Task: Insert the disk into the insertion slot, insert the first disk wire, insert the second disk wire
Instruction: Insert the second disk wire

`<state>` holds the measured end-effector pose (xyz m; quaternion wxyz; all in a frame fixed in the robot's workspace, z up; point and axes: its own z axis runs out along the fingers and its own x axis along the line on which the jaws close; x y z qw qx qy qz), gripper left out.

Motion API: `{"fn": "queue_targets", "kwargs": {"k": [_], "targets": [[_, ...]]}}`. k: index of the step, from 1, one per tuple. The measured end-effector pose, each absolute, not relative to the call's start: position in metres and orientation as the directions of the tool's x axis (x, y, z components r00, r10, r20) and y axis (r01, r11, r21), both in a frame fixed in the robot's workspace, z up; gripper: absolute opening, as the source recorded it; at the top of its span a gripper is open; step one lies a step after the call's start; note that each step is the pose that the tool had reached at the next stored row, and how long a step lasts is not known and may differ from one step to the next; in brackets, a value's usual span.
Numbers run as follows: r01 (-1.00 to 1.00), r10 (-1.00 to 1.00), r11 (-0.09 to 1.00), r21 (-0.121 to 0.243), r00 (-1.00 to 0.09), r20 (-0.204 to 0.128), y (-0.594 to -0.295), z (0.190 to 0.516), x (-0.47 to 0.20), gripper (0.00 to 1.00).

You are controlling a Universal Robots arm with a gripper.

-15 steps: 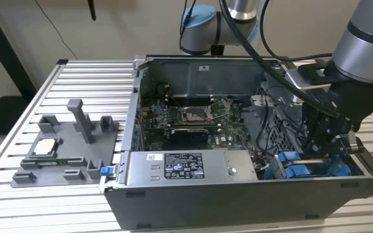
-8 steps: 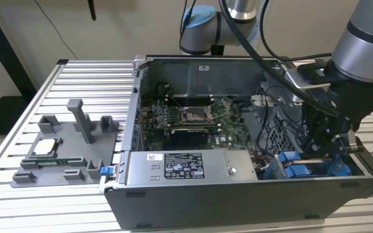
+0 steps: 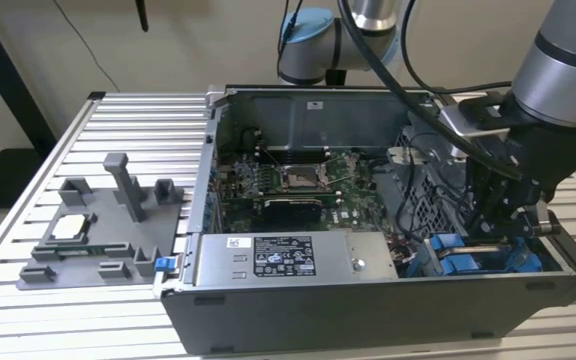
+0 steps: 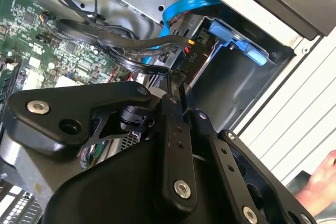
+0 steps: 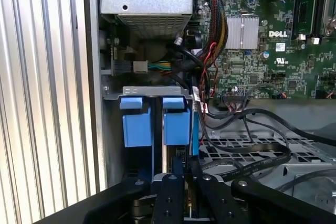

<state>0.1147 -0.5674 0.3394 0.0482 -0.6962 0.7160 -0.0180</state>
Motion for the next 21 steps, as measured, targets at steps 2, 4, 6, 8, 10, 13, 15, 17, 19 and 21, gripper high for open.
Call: {"fn": "queue_targets", "kwargs": {"k": [2,4,6,8,10,13,15,17,19,21], "targets": [[-0.995,-0.999,0.030,-0.093,-0.026,-0.047,-0.5673,0.3398,0.1148,0.00],[-0.995,-0.999,0.030,-0.093,-0.026,-0.047,-0.5674,0.3404,0.1148,0.00],[-0.995,-0.999,0.030,-0.093,-0.026,-0.047,-0.5674,0.3404,0.1149,0.00],[-0.995,-0.999,0.030,-0.093,-0.026,-0.047,-0.5674,0.3404,0.1151,0.00],[-0.995,-0.999,0.030,-0.093,-0.026,-0.047,-0.5674,0.3398,0.1151,0.00],[-0.995,-0.999,0.030,-0.093,-0.026,-0.047,-0.5674,0.3375,0.1151,0.00],[-0.995,-0.999,0.030,-0.093,-0.026,-0.047,-0.5674,0.3359,0.1152,0.00],[-0.995,-0.999,0.030,-0.093,-0.026,-0.046,-0.5674,0.3341,0.1152,0.00],[-0.995,-0.999,0.030,-0.093,-0.026,-0.046,-0.5674,0.3333,0.1152,0.00],[-0.995,-0.998,0.030,-0.093,-0.026,-0.048,-0.5674,0.3328,0.1151,1.00]]}}
